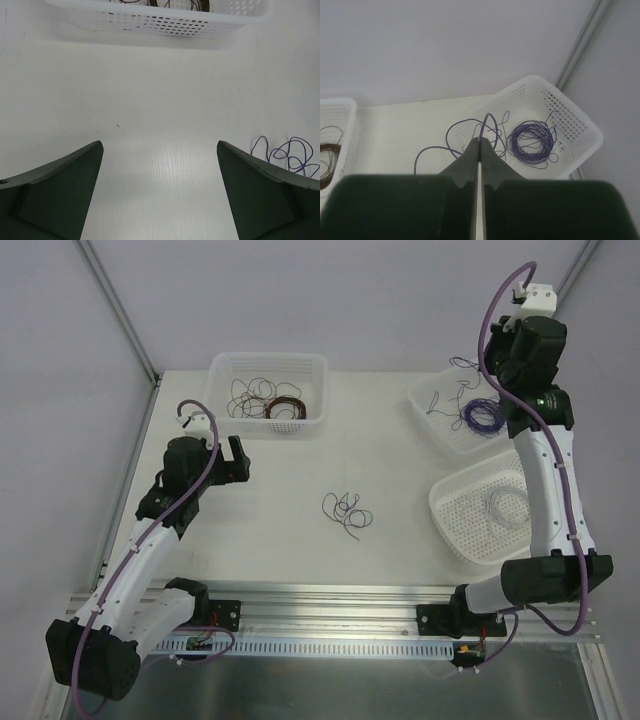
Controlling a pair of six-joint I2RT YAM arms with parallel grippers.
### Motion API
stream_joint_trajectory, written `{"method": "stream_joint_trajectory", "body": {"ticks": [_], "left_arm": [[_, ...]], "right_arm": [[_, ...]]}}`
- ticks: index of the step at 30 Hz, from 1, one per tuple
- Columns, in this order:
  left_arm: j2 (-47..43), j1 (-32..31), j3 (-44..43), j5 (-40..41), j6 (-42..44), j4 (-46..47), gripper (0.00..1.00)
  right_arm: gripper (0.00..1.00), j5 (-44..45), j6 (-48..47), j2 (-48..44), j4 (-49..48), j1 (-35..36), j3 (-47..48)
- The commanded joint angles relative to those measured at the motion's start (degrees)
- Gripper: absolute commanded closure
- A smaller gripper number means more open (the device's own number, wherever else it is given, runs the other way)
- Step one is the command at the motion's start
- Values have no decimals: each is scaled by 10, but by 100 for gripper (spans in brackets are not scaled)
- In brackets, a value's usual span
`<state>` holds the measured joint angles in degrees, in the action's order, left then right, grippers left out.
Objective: Untangle the cables
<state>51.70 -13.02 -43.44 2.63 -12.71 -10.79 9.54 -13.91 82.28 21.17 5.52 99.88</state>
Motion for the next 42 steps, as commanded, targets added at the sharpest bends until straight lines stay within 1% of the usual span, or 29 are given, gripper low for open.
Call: {"method": "stream_joint_trajectory", "body": {"ticks": [1, 2, 3, 6, 9, 10, 12, 13, 15, 16, 19, 23, 24, 26, 28, 29, 31, 32, 33, 35, 37, 42], "left_arm": [[8, 7, -2, -22, -5, 23, 1], [9, 7, -2, -22, -3, 23, 1], [12, 7, -3, -22, -2, 22, 1], [18, 10, -5, -25, -1, 22, 1], [26, 12, -8, -25, -3, 21, 1], [27, 12, -8, -39, -2, 22, 1], [30, 12, -8, -45, -3, 22, 1], [31, 12, -8, -45, -3, 22, 1], [31, 12, -9, -49, -2, 22, 1], [32, 12, -9, -51, -2, 21, 1], [32, 12, -10, -61, -3, 22, 1], [38, 12, -13, -81, -1, 22, 1], [38, 12, -14, -86, -2, 21, 1], [38, 12, -16, -91, -1, 19, 1], [38, 13, -16, -97, 0, 19, 1], [38, 13, -16, -98, 0, 19, 1], [38, 14, -16, -99, 0, 18, 1], [38, 13, -16, -99, 0, 17, 1], [39, 13, -16, -99, 1, 17, 1], [39, 13, -17, -105, 0, 16, 1], [39, 14, -18, -109, 0, 16, 1], [38, 13, -18, -111, 1, 16, 1]], "right_arm": [[99, -40, 13, 38, -63, -48, -6], [99, -44, 17, 49, -74, -54, -6], [99, -51, 22, 60, -78, -75, -5], [99, -54, 38, 116, -82, -96, 4], [85, -45, 51, 165, -70, -111, 15], [74, -40, 55, 174, -67, -111, 16], [62, -33, 63, 184, -60, -111, 7], [53, -35, 68, 182, -58, -111, 0], [46, -54, 75, 163, -59, -111, -25], [39, -61, 83, 155, -52, -109, -32], [30, -88, 86, 119, -22, -94, -59], [28, -128, 81, 65, 26, -56, -111], [28, -134, 81, 44, 36, -25, -124], [28, -139, 97, 24, 62, 3, -170], [29, -145, 111, -11, 71, 47, -210], [29, -148, 126, -24, 70, 77, -252], [30, -151, 136, -53, 68, 108, -290], [30, -161, 136, -59, 65, 137, -329], [31, -167, 151, -63, 63, 148, -344], [32, -167, 147, -68, 69, 181, -382], [34, -177, 142, -68, 70, 196, -405], [34, -224, 86, -62, 45, 232, -468]]}}
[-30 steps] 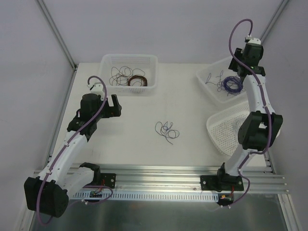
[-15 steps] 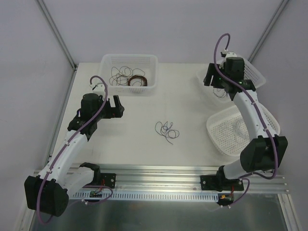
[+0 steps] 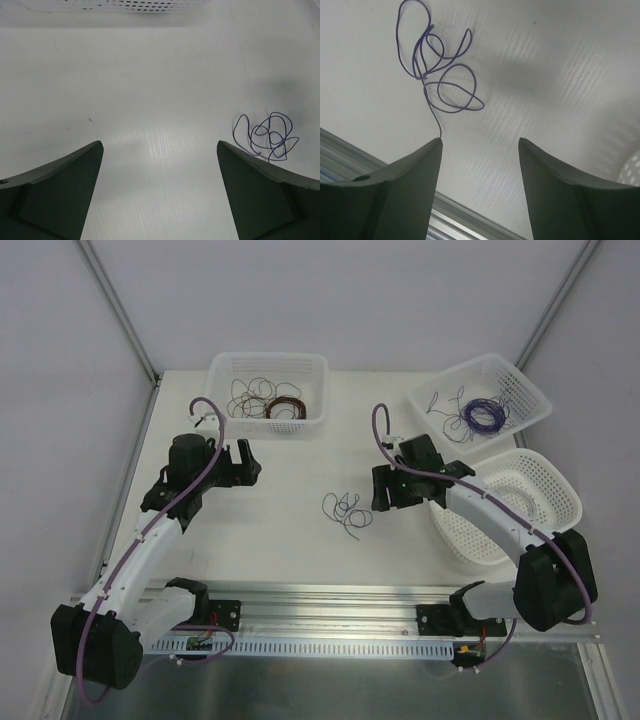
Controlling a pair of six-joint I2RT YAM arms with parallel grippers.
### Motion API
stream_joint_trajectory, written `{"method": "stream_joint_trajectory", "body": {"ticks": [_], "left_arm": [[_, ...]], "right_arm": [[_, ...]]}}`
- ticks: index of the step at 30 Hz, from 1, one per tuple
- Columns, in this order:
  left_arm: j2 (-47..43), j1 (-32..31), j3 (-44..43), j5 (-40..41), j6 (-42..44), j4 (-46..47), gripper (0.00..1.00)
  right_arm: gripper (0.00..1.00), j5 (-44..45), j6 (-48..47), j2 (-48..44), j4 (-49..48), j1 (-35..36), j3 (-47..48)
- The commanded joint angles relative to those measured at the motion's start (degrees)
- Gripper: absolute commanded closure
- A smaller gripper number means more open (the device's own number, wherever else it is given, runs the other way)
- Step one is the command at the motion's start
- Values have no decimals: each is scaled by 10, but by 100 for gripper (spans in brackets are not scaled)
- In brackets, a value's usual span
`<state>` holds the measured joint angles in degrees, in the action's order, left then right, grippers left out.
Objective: Untangle the cables
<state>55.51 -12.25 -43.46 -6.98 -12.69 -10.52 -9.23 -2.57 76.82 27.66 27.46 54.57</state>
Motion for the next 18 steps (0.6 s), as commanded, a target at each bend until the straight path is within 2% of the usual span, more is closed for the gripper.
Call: {"method": "stream_joint_trajectory", "body": {"ticks": [1, 10, 18], "left_arm": [[1, 6, -18, -15, 0, 12, 1], [0, 6, -17, -8, 7, 10, 1], [4, 6, -20, -10, 8, 9, 1]], "right_arm": [[34, -39, -37, 0, -23, 15, -18], [37, -69, -68, 97, -49, 17, -8], [44, -75, -78, 144, -66, 27, 10]]}}
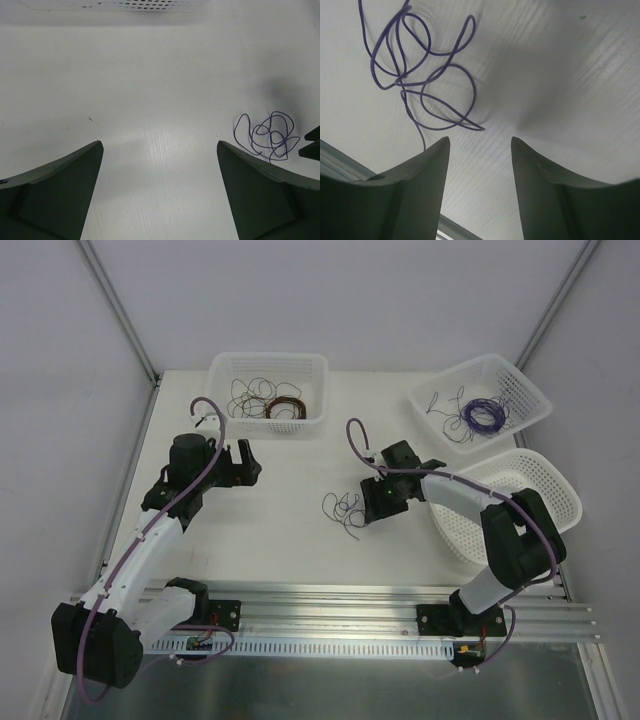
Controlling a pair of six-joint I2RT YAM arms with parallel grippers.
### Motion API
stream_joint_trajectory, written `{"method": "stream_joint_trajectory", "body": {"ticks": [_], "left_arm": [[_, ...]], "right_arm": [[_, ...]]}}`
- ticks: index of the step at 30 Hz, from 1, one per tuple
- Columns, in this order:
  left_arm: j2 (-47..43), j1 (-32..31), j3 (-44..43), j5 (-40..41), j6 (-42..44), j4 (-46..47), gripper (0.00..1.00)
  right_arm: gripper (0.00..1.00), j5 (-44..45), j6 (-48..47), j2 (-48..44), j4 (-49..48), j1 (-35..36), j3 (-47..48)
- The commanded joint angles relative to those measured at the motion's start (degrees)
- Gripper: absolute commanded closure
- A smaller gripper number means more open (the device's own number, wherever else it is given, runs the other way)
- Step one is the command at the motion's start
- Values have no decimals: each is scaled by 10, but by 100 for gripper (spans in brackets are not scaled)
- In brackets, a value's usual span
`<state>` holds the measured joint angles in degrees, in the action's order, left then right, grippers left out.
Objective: Untangle the cables
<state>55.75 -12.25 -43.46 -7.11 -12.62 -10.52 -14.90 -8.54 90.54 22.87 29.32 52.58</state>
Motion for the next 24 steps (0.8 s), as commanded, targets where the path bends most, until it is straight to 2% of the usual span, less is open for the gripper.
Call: {"method": "stream_joint_trajectory", "body": {"ticks": [1, 10, 13, 14, 17, 19, 24], "left_arm": [[2, 6, -21, -9, 8, 9, 1], [3, 6, -20, -11, 8, 9, 1], [5, 6, -20, -11, 8, 9, 1], [5, 6, -20, -11, 8, 9, 1], [5, 6, -20, -12, 8, 10, 1], [5, 6, -21, -12, 8, 9, 1], [5, 6, -20, -15, 8, 9, 1]], "right_arm": [[45, -20, -20, 9, -19, 10, 31], [51, -27, -34, 56, -28, 20, 45], [69, -28, -41, 49, -17, 25, 51], [80, -18, -46, 43, -13, 28, 52], [96, -2, -60, 13, 16, 33, 64], [99, 11, -68, -8, 53, 38, 77], [99, 62, -89, -91, 151, 52, 154]]}}
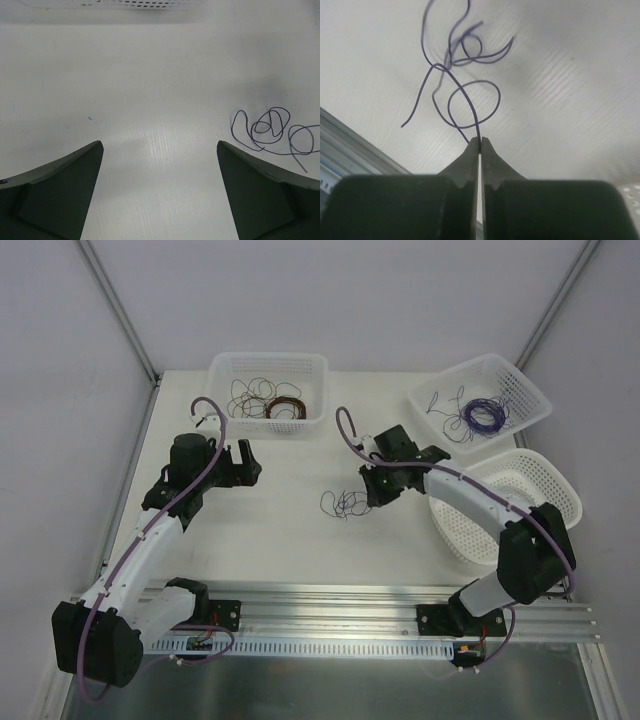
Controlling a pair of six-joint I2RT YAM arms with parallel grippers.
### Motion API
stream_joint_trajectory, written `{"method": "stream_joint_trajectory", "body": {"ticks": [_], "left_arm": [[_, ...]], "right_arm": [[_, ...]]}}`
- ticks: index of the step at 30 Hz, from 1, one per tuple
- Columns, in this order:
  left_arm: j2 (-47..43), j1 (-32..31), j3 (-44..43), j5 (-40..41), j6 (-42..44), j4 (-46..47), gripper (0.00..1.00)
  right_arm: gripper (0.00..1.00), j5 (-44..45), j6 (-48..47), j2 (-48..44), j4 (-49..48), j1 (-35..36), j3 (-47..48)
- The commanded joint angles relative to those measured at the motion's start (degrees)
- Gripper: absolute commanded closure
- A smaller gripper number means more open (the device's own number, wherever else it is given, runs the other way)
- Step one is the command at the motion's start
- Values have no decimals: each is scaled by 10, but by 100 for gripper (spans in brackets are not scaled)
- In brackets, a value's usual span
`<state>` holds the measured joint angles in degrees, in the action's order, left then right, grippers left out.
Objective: Untangle the cables
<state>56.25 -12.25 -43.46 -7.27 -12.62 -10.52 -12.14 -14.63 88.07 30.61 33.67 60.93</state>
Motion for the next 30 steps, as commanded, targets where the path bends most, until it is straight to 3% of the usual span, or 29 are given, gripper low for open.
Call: {"method": "stream_joint_trajectory", "body": {"ticks": [1, 9, 13, 16, 21, 24, 30], "left_arm": [[0, 6, -20, -14, 8, 9, 1], [1, 6, -21, -17, 8, 10, 1], [4, 6, -21, -21, 8, 9, 1], [4, 6, -21, -25, 8, 9, 1], [4, 6, -20, -27, 9, 9, 1], [3, 6, -22, -56, 14, 10, 1], [7, 6, -18, -171, 20, 41, 1]], "right_arm": [[99, 43, -32, -78, 89, 12, 90], [99, 93, -54, -168, 182, 23, 255], [99, 86, -48, -193, 166, 24, 337], [99, 84, -41, -219, 100, 23, 335], [99, 102, -38, -190, 92, 23, 404], [99, 70, -23, -166, 102, 22, 442], [99, 45, -3, -163, 78, 23, 429]]}}
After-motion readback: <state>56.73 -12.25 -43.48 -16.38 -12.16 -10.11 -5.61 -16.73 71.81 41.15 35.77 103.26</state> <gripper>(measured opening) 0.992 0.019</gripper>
